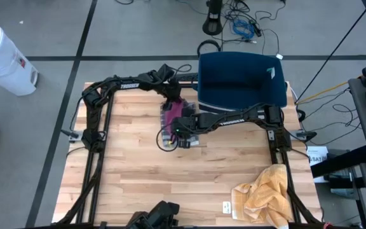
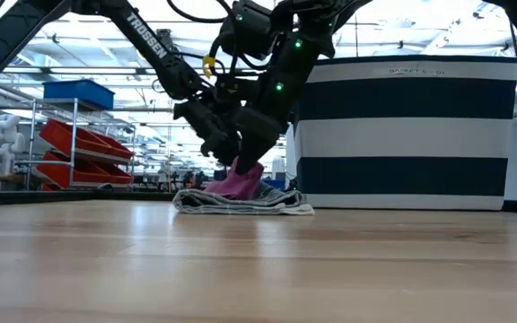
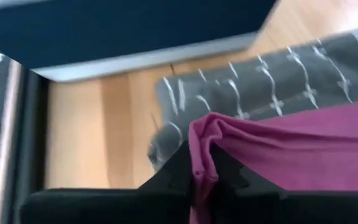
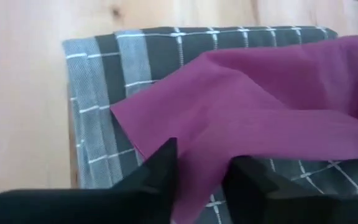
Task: Fold towel
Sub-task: Stack the folded pink towel on top of the folded gray checkered towel
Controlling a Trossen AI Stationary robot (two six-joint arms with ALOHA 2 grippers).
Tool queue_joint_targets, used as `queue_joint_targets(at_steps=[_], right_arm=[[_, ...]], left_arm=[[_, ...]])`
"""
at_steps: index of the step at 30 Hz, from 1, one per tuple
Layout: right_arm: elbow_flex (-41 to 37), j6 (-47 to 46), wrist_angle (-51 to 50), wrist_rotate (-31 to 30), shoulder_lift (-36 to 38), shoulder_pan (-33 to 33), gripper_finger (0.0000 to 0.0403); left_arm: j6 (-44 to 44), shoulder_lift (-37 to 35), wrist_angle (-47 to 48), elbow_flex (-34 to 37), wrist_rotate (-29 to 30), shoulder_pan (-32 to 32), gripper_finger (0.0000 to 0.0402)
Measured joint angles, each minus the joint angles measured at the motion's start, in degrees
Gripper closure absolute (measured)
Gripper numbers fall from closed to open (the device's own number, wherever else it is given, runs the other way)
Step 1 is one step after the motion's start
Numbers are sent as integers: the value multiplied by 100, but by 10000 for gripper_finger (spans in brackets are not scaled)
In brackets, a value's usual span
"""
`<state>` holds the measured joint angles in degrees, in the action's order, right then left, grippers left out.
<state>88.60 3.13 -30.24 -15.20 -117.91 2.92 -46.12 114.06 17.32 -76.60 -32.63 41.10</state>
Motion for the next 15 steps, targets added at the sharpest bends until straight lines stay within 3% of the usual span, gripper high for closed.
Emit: queue_joint_targets(at_steps=[7, 15], right_arm=[[0, -407, -601, -698, 4, -4, 209], [2, -440, -1037, -694, 4, -79, 201]], left_arm=[[253, -2, -501, -2, -13, -55, 314], [386, -2, -460, -2, -88, -129, 277]])
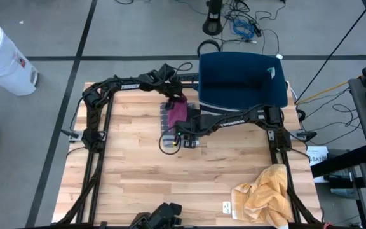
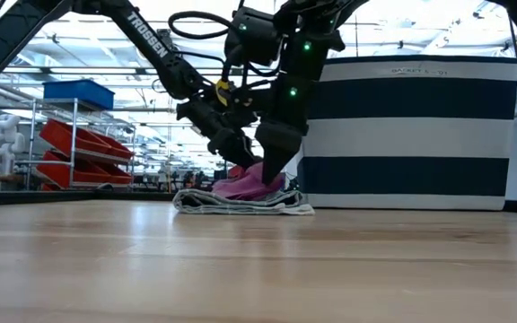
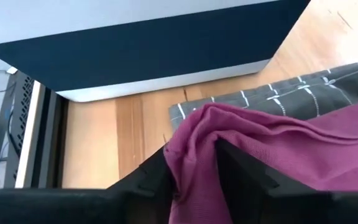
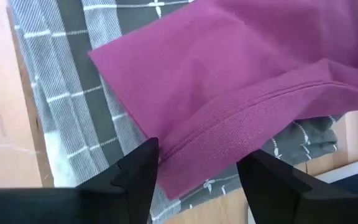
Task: Fold towel
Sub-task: Stack the folded pink towel on top of the folded gray checkered towel
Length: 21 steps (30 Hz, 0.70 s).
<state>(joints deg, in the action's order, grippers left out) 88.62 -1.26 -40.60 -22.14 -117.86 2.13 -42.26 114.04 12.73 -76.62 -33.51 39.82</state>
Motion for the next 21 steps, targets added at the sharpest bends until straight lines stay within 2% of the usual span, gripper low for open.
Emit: queue_joint_targets(at_steps=[10, 13, 21], right_arm=[[0, -92, -253, -95, 201, -207, 179], [0, -109, -368, -293, 355, -265, 179], [0, -240, -823, -626, 788, -438, 179]], left_arm=[[410, 0, -234, 0, -44, -16, 211], [555, 0, -349, 0, -46, -16, 196], [603, -2, -345, 0, 28, 5, 183]])
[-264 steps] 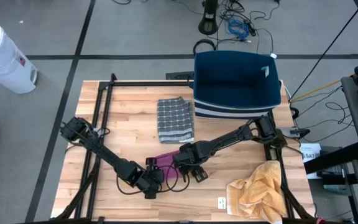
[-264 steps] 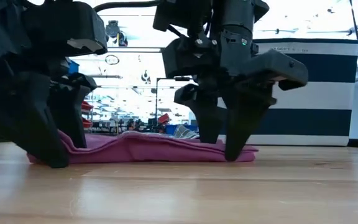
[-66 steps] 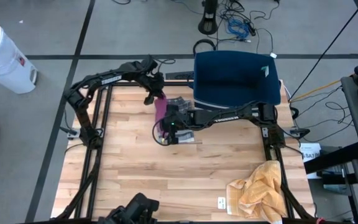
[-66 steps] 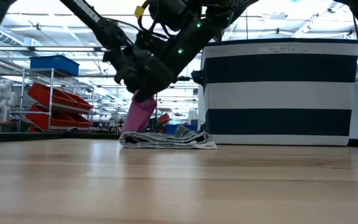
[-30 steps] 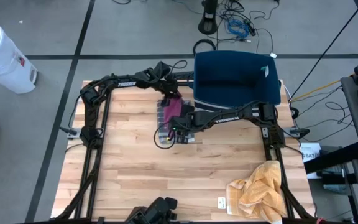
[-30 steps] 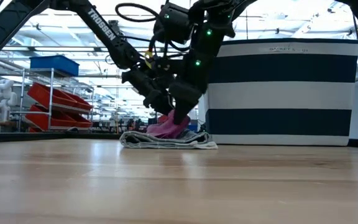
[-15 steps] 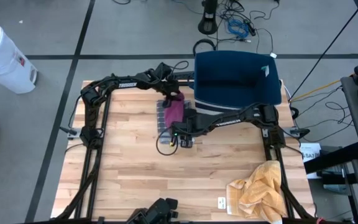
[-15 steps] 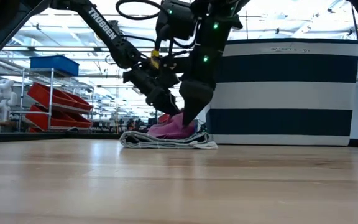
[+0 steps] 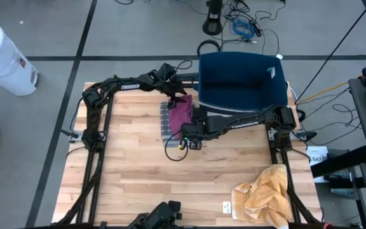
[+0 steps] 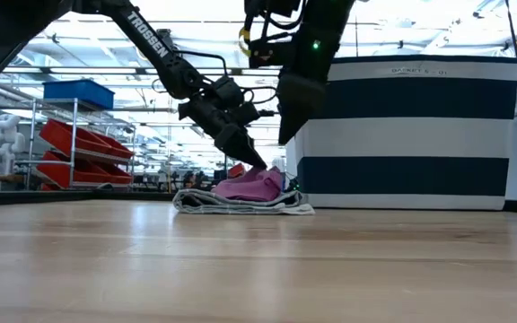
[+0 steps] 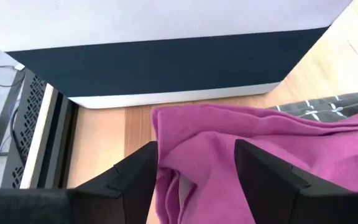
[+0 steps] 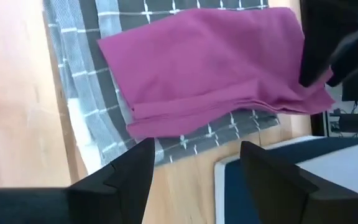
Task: Fold towel
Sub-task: Stack the folded pink towel on top of the folded gray checkered towel, then fold the orange checkered towel
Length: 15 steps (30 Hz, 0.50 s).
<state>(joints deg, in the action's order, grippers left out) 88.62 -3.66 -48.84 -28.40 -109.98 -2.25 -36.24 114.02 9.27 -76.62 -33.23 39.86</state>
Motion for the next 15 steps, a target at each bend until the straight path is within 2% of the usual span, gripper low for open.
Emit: queue_joint_targets(at_steps=[4, 7, 12, 15], right_arm=[[-1, 148, 124, 358, -12, -89, 179], [0, 318, 584, 580, -77, -161, 179], [3, 612, 1221, 603, -260, -176, 179], [2, 737, 1392, 628, -526, -103, 179]], left_arm=[[209, -68, -205, 0, 9, 15, 183], [325, -181, -309, 0, -31, 38, 183], [542, -411, -336, 1, -151, 43, 183], [637, -536, -58, 0, -493, 59, 183]])
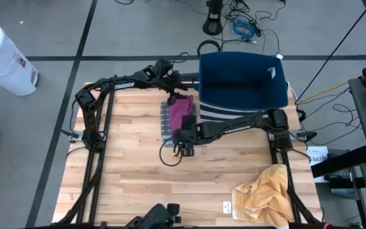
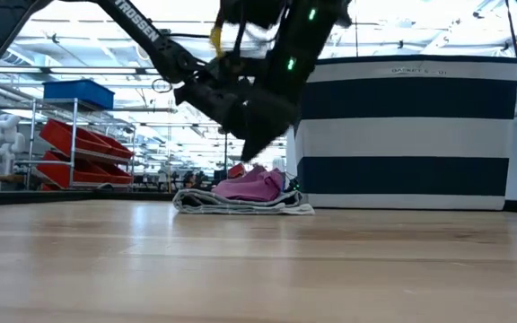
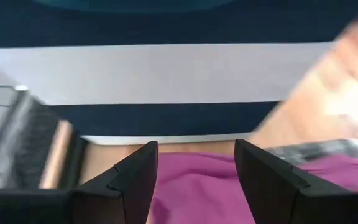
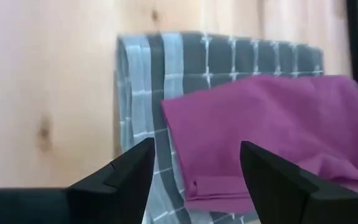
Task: Fold towel
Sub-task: Fold the orange checkered towel
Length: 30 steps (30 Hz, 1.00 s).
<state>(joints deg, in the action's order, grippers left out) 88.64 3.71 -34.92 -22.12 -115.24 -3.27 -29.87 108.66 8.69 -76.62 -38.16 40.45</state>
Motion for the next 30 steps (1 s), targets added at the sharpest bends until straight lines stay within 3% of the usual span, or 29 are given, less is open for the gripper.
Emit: queue_joint_targets(at_steps=[4, 8, 14, 19, 21, 30], right_arm=[[-4, 291, 58, -124, -340, 76, 182], [-4, 433, -87, -648, -464, 108, 202], [-4, -220, -948, -732, -455, 267, 242], [-4, -706, -983, 378, -459, 420, 264], [-4, -741, -1000, 456, -466, 439, 269], [-2, -948, -1554, -303, -189, 128, 284]], left_arm=[[-82, -43, 628, 2, -102, 4, 183], [-304, -42, 1194, 2, -56, 10, 183], [-372, -41, 1500, 2, 132, -137, 184], [-388, -1, 1473, 2, 278, -298, 184], [-385, 14, 1502, 2, 306, -363, 184], [-384, 395, 1691, 2, 604, -751, 184]])
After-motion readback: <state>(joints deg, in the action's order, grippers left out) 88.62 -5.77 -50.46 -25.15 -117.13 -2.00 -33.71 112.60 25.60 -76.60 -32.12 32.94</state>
